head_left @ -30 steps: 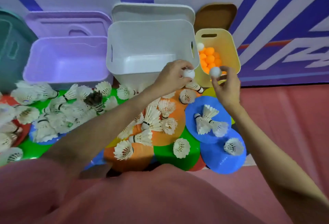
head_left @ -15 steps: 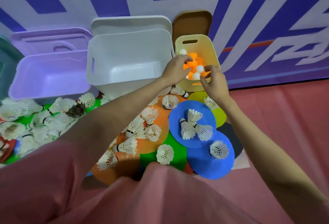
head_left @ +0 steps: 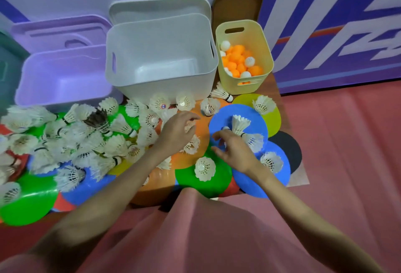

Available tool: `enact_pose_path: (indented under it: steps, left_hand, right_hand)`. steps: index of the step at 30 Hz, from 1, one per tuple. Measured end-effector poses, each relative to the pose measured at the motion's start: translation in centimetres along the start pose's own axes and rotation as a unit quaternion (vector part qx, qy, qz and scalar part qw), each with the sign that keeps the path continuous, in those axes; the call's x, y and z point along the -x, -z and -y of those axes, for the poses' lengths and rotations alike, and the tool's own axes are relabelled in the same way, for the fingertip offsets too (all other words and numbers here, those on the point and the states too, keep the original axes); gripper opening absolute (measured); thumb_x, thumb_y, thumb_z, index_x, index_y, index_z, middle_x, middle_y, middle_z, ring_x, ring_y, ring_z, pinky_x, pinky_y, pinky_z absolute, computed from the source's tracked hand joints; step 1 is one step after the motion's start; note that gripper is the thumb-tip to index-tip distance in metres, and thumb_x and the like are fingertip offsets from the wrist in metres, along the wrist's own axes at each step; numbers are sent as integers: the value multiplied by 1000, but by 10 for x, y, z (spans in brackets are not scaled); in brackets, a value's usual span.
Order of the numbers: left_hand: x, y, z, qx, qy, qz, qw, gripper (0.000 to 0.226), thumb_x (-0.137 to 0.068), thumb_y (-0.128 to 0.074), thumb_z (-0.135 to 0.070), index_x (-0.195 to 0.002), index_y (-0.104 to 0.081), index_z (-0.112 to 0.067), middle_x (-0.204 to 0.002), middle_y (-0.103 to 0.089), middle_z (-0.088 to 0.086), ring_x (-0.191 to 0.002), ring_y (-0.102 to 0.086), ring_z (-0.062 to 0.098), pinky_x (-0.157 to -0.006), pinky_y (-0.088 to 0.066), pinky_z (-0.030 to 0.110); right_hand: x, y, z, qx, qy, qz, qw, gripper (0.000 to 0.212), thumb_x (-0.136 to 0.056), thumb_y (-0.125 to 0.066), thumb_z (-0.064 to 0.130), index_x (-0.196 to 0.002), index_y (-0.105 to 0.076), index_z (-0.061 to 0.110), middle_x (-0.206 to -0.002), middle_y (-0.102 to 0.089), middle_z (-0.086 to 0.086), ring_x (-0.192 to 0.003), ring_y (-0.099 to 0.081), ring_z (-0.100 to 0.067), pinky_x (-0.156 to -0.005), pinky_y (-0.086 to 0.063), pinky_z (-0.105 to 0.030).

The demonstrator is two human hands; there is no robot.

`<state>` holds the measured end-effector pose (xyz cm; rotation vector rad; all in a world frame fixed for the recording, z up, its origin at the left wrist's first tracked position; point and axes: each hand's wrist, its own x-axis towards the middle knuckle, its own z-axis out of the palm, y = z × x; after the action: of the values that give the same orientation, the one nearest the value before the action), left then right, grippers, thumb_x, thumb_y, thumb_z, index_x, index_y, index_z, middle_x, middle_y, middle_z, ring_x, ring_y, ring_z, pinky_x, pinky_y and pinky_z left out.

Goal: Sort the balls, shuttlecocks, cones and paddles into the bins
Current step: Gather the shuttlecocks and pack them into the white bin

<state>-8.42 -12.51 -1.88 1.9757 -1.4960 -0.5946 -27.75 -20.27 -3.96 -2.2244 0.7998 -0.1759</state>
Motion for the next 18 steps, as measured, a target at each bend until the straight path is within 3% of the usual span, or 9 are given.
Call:
enact_pose_path:
  steps: [5, 9, 13, 18]
  left_hand:
    - [39, 0, 23, -25, 35, -2, 999, 30, -85, -67, -10, -116, -63, -12, -112, -63, 1, -104, -55, 14, -90, -45, 27]
    - [50, -5, 25, -95, 20, 36, 995, 47, -80, -73, -18, -124, -58, -11, -122, -60, 5, -117, -52, 23, -97, -33, 29]
    - [50, -15, 22, -186, 10, 46, 981, 58, -77, -74, -23, -130, -53, -11, -125, -58, 6, -117, -50, 26, -97, -31, 36]
    - [45, -30, 26, -247, 9, 74, 966, 70, -74, -74, -26, -136, -46, -12, -124, -56, 6, -114, -51, 26, -92, -34, 36]
  right_hand:
    - [18, -25, 4, 34, -24, 33, 999, 33, -88, -63, 29, -116, -56, 12, -105, -57, -5, -94, -57, -20, -77, -49, -38]
    - [23, -33, 4, 58, -46, 40, 996, 28, -89, -61, 28, -111, -57, 11, -100, -56, -6, -87, -57, -23, -71, -48, -38]
    - [27, -36, 4, 62, -53, 54, 995, 20, -91, -58, 26, -105, -60, 12, -96, -62, -6, -85, -59, -24, -68, -49, -38]
    - [35, -35, 5, 39, -55, 20, 997, 13, -90, -55, 18, -99, -63, 13, -91, -66, -5, -82, -61, -25, -65, -49, -38]
